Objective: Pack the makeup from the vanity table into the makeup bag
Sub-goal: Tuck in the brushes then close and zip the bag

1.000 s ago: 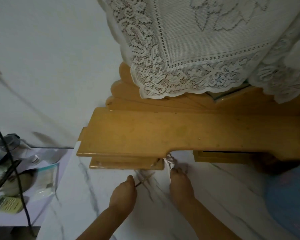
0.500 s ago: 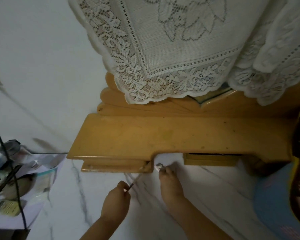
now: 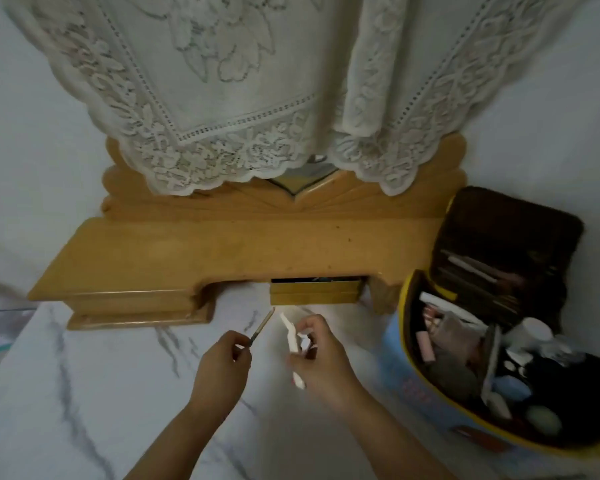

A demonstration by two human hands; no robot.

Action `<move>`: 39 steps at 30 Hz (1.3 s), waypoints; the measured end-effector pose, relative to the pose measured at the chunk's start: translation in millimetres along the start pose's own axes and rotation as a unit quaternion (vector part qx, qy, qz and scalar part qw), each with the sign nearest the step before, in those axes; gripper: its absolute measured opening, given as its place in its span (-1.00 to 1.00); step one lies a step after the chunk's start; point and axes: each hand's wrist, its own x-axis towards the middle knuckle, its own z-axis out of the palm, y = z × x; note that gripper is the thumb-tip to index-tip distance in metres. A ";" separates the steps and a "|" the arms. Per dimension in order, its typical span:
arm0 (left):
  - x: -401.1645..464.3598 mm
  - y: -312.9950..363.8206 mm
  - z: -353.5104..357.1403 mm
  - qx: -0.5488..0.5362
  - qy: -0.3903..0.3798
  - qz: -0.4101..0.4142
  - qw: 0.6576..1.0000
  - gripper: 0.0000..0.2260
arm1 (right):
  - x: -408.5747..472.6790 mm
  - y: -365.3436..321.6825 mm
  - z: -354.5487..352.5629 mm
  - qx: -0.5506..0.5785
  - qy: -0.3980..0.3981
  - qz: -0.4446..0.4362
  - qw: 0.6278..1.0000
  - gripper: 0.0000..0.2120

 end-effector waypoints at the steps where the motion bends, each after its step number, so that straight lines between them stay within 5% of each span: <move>1: -4.6 12.9 11.1 0.000 -0.005 0.012 1.000 -0.87 | -9.9 2.6 -13.3 0.007 0.006 0.001 1.000 -0.71; 9: -32.4 102.6 77.5 -0.017 -0.066 0.108 0.992 -0.86 | -61.8 39.6 -123.3 -0.008 0.198 -0.005 0.980 -0.70; 14: -31.1 142.4 99.5 -0.006 -0.103 0.174 0.979 -0.89 | -60.5 52.1 -178.9 -0.124 0.329 0.009 0.936 -0.81; 22: -11.4 193.4 126.1 -0.052 -0.224 0.182 0.956 -0.87 | -23.8 55.6 -198.5 -0.310 0.328 0.148 0.880 -0.81; 26: 1.7 209.8 137.4 -0.041 -0.261 0.214 0.940 -0.79 | -19.9 57.6 -197.3 -0.389 0.333 0.165 0.843 -0.72; 31: 12.7 217.8 153.4 -0.009 -0.289 0.243 0.926 -0.82 | -25.1 53.8 -204.6 -0.397 0.328 0.170 0.840 -0.70; 33: 16.1 219.8 161.1 -0.002 -0.300 0.259 0.918 -0.80 | -28.3 49.3 -211.9 -0.304 0.380 0.144 0.862 -0.71; 36: 14.8 226.3 171.8 -0.009 -0.348 0.282 0.894 -0.83 | -32.3 39.3 -224.2 0.004 0.449 0.110 0.887 -0.74; 39: 12.1 235.3 182.3 -0.013 -0.383 0.321 0.866 -0.80 | -39.2 28.8 -240.4 0.244 0.448 0.105 0.854 -0.80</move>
